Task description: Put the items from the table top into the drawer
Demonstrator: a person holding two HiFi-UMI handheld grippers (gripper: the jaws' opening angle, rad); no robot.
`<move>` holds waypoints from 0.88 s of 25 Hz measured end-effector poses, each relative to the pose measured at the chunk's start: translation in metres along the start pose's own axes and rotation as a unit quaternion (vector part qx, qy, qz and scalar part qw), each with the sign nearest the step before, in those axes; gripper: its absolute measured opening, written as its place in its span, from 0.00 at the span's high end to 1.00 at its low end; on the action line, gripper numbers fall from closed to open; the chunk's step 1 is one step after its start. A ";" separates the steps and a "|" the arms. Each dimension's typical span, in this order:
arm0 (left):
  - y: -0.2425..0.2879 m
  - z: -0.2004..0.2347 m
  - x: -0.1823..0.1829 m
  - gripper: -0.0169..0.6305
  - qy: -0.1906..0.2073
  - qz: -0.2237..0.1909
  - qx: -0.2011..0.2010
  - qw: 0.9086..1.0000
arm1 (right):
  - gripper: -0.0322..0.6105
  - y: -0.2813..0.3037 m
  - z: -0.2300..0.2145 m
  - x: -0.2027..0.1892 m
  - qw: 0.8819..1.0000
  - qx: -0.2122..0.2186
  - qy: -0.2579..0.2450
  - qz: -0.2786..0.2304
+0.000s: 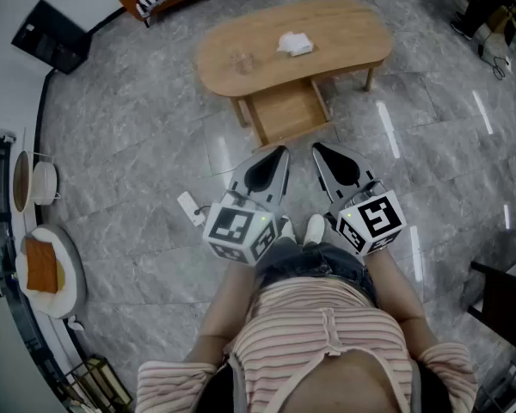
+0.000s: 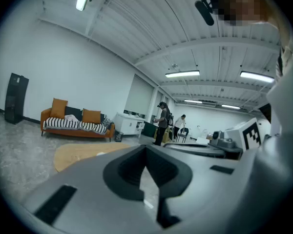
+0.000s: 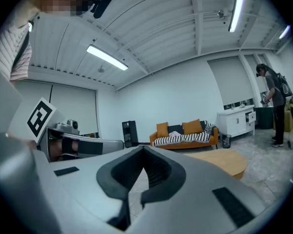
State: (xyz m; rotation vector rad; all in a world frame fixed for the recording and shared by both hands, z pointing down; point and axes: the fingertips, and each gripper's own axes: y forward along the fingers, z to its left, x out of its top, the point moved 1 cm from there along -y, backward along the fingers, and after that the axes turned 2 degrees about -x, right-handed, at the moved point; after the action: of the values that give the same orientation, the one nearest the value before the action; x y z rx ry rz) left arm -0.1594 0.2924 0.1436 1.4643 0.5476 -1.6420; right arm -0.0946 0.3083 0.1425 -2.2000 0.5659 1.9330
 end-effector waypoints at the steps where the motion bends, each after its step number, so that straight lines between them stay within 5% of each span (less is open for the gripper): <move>1: 0.002 -0.001 -0.001 0.95 0.000 0.000 0.000 1.000 | 0.94 -0.001 -0.003 0.000 1.000 -0.001 0.000 -0.001; 22: 0.026 -0.019 0.000 0.95 0.004 -0.012 0.028 1.000 | 0.94 -0.058 -0.084 -0.003 0.998 -0.063 0.021 -0.017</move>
State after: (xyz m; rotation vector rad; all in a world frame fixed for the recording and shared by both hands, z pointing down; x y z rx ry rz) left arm -0.1268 0.2931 0.1454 1.5105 0.5292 -1.6834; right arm 0.0046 0.3311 0.1508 -2.3141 0.4199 1.9610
